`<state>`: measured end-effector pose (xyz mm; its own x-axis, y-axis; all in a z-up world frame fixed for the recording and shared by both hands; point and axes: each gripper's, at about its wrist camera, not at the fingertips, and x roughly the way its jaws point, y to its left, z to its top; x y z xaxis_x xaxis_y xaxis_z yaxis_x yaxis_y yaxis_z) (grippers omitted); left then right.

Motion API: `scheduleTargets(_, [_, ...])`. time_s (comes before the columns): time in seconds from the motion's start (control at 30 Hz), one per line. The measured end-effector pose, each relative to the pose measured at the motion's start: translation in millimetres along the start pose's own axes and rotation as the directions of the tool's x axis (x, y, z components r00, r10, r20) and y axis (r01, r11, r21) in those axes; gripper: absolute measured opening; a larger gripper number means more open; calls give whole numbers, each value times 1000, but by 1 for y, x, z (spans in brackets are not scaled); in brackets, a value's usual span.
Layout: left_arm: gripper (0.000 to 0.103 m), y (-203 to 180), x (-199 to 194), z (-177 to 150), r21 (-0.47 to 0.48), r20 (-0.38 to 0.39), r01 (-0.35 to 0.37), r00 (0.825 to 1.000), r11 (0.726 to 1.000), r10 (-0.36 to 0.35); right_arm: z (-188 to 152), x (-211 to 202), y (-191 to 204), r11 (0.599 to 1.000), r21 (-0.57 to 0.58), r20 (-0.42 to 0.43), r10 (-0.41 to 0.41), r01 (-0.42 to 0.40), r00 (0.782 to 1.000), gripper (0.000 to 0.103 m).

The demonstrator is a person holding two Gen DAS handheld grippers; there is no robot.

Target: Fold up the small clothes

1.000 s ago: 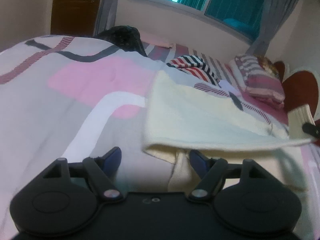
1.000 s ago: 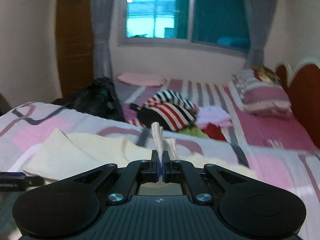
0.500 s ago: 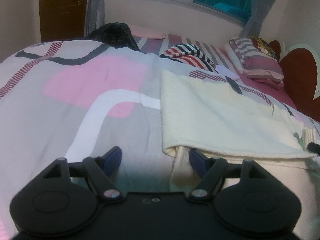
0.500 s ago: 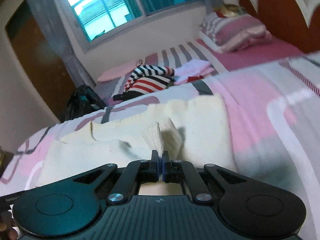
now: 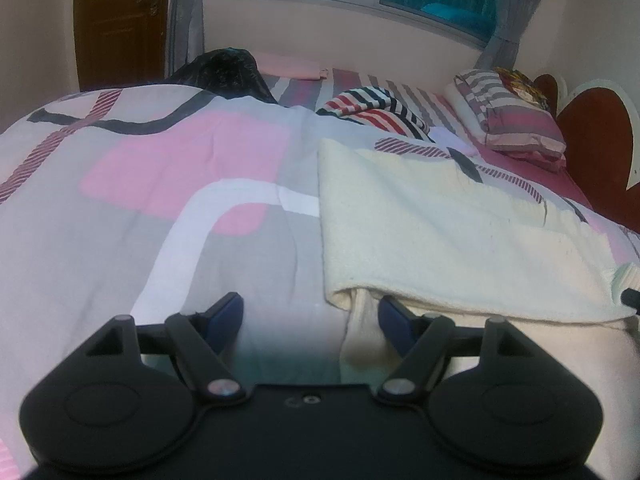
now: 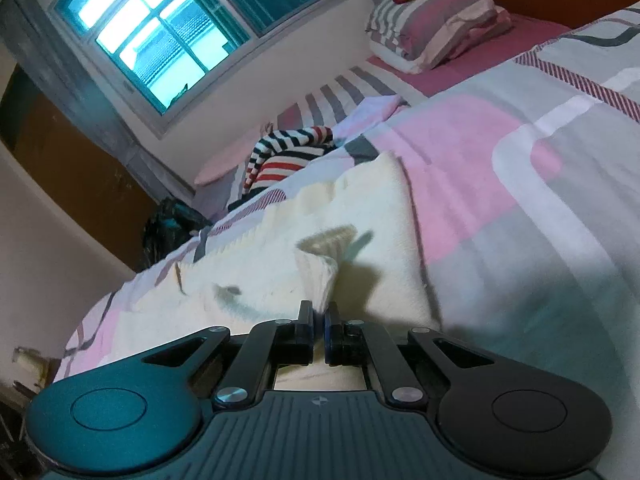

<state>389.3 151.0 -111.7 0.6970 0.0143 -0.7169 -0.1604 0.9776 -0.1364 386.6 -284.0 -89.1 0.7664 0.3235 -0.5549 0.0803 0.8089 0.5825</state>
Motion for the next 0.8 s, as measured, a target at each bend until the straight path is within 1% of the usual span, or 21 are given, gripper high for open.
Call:
scheduleTargets(0.27, [73, 2, 0, -1, 6, 6, 10, 1000, 1000, -10, 2, -15, 2, 1000, -15, -2, 3, -3, 1000, 2])
scheduleTargets(0.43, [73, 4, 0, -1, 10, 10, 17, 1000, 1000, -17, 7, -12, -3, 1000, 10, -14, 25, -25, 1000, 2])
scheduleTargets(0.53, [73, 4, 0, -2, 12, 12, 19, 1000, 1000, -19, 11, -6, -3, 1000, 18, -25, 25, -25, 999, 2])
scheduleTargets(0.7, [73, 4, 1, -1, 17, 11, 21, 1000, 1000, -21, 13, -4, -11, 996, 73, -28, 50, -48, 998, 2])
scheduleTargets(0.8, [73, 3, 1, -1, 21, 11, 19, 1000, 1000, -19, 10, -4, -14, 997, 65, -36, 39, -37, 999, 2])
